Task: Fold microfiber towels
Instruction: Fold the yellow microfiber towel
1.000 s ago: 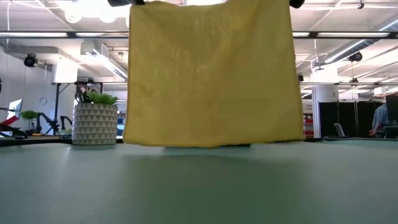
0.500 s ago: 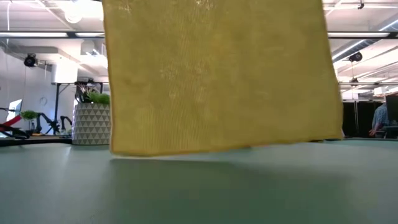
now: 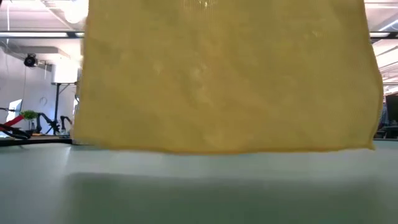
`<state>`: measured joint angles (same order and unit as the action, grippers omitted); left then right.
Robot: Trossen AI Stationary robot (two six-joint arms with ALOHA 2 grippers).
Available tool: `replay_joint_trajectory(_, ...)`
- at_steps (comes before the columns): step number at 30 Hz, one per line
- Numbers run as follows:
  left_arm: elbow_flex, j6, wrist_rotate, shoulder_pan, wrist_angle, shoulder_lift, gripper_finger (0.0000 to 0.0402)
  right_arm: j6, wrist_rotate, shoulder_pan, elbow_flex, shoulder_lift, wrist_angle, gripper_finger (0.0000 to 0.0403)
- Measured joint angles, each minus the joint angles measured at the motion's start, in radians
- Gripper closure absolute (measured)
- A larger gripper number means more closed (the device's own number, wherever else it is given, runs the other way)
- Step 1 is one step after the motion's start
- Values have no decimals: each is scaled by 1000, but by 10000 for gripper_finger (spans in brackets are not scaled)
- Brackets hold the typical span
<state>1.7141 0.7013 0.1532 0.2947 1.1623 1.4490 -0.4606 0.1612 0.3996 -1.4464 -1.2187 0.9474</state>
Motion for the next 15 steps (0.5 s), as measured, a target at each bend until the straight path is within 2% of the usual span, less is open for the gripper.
replay_joint_trajectory(4, 25, 31, -10, 0, 4, -3, 398, 0, -14, 0, 0, 3, 26, 394)
replay_joint_trajectory(6, 6, 48, -39, -8, 21, -4, 398, 0, -83, -4, 0, 2, 78, 394)
replay_joint_trajectory(9, -57, 22, -61, -38, 35, 4, 398, -2, -191, -31, 10, -19, 144, 394)
replay_joint_trajectory(15, -199, -115, -177, -124, 34, 44, 398, 35, -286, -124, 92, -67, 153, 394)
